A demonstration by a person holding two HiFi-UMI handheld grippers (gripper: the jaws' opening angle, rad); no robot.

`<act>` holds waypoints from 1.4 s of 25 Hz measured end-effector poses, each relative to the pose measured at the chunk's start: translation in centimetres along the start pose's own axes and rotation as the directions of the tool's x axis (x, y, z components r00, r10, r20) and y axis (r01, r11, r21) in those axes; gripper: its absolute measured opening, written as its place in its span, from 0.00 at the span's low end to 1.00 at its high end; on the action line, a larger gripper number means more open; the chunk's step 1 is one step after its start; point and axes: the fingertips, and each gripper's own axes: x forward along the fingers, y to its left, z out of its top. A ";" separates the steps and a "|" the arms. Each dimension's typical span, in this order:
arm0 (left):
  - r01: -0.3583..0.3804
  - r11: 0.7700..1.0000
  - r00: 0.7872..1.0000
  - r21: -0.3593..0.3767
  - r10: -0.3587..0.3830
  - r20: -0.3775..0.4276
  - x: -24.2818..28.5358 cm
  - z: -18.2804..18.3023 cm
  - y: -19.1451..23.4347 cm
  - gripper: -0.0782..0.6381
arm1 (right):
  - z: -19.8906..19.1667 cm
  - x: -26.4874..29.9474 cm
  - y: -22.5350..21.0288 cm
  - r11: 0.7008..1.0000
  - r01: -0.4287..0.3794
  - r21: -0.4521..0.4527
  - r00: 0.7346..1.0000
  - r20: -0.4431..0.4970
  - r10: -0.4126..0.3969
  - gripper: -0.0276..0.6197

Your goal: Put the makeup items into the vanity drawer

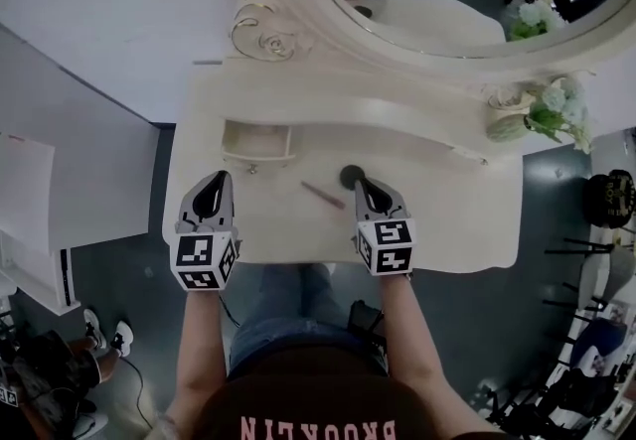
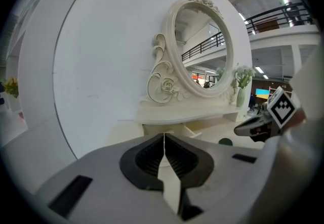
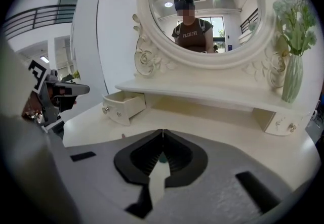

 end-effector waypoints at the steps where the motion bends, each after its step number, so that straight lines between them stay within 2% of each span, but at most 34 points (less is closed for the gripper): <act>1: 0.000 1.000 1.000 -0.004 0.000 -0.006 0.0 -0.4 0.0 0.12 | -0.5 0.2 0.1 1.000 0.000 -0.001 1.000 -0.012 0.000 0.04; 3: -0.003 1.000 1.000 -0.010 0.003 -0.016 0.0 -0.9 0.2 0.12 | -1.2 0.7 0.3 1.000 0.004 0.009 0.999 -0.035 -0.004 0.05; 5: -0.007 1.000 1.000 -0.015 0.007 -0.023 -0.1 -1.2 0.4 0.12 | -1.8 1.1 0.4 1.000 0.002 0.016 0.998 -0.058 -0.001 0.22; 6: -0.009 1.000 1.000 -0.015 0.008 -0.027 -0.1 -1.3 0.5 0.12 | -2.0 1.3 0.5 1.000 -0.002 0.015 0.998 -0.069 0.003 0.25; 13: 0.002 1.000 0.999 -0.003 -0.002 -0.049 0.6 -2.0 0.4 0.12 | -3.1 3.1 0.3 1.000 0.015 0.018 0.992 -0.129 -0.012 0.36; 19: 0.007 1.000 0.998 -0.008 -0.008 -0.059 1.2 -2.2 0.5 0.12 | -4.3 4.2 -0.3 0.999 0.037 0.009 0.982 -0.186 -0.035 0.36; 23: 0.005 1.000 0.998 -0.009 -0.006 -0.061 1.5 -2.2 0.6 0.12 | -4.5 4.4 -0.6 0.999 0.051 -0.010 0.980 -0.190 -0.052 0.34; 24: 0.004 1.000 0.998 -0.009 -0.004 -0.061 1.5 -2.2 0.6 0.12 | -4.5 4.3 -0.7 0.998 0.059 -0.016 0.979 -0.193 -0.061 0.32; 25: 0.003 1.000 0.998 -0.009 -0.003 -0.061 1.5 -2.2 0.7 0.12 | -4.6 4.2 -1.0 0.997 0.069 -0.021 0.978 -0.198 -0.072 0.24; 27: 0.004 1.000 0.998 -0.006 -0.004 -0.059 1.5 -2.1 0.5 0.12 | -4.7 4.0 -1.4 0.996 0.082 -0.021 0.975 -0.207 -0.085 0.15; 35: 0.003 1.000 1.000 0.004 -0.003 -0.025 1.0 -0.7 0.1 0.12 | -3.0 2.6 -1.8 0.997 0.079 -0.008 0.983 -0.167 -0.079 0.13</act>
